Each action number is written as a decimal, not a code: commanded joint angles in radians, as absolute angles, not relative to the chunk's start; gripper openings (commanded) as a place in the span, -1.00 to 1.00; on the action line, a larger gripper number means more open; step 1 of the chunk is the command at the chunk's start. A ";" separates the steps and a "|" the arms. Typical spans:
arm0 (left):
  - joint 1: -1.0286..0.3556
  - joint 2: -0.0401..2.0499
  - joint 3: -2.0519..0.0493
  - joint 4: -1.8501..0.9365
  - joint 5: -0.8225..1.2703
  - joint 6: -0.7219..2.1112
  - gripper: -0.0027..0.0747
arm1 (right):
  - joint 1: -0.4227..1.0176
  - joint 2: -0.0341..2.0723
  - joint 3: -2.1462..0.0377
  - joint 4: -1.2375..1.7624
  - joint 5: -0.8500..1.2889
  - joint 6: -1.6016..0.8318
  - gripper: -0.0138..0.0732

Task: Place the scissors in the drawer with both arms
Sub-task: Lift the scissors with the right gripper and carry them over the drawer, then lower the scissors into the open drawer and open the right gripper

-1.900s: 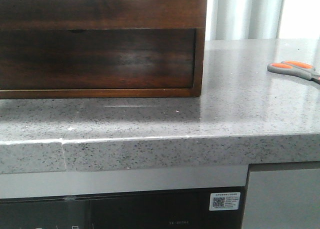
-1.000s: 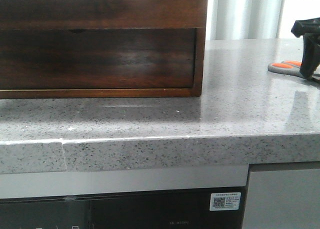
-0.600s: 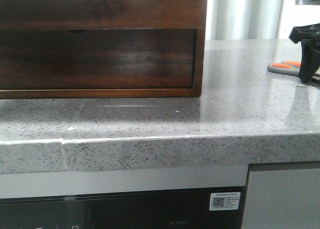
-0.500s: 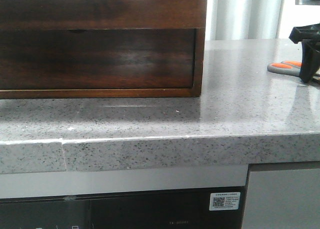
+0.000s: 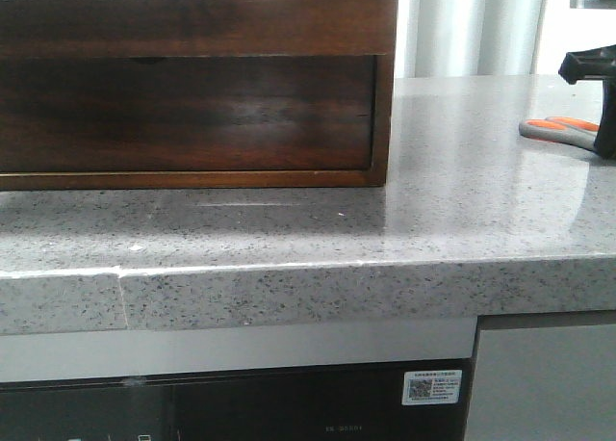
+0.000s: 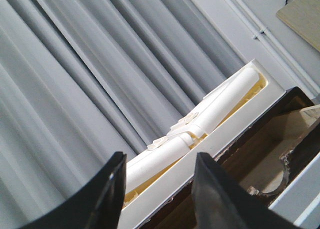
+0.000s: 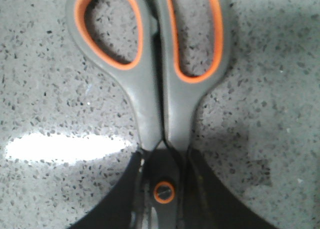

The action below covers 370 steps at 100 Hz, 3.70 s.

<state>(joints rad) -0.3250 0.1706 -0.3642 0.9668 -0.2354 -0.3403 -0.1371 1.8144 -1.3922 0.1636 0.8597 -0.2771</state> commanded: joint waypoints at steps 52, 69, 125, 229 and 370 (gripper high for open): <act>-0.322 0.181 -0.399 0.938 -0.264 -0.351 -0.17 | -0.138 1.607 -1.408 0.219 0.865 -0.324 -0.81; -0.322 0.181 -0.399 0.938 -0.264 -0.351 -0.17 | -0.116 1.529 -1.408 0.221 0.859 -0.345 -0.81; -0.322 0.181 -0.399 0.938 -0.264 -0.351 -0.17 | 0.039 1.395 -1.637 0.255 1.035 -0.347 -0.81; -0.322 0.181 -0.399 0.938 -0.264 -0.351 -0.17 | 0.632 1.513 -1.882 0.300 0.962 -0.591 -0.81; -0.322 0.097 -0.399 0.876 -0.226 -0.406 -0.33 | 0.658 1.569 -1.914 0.295 0.963 -0.652 -0.59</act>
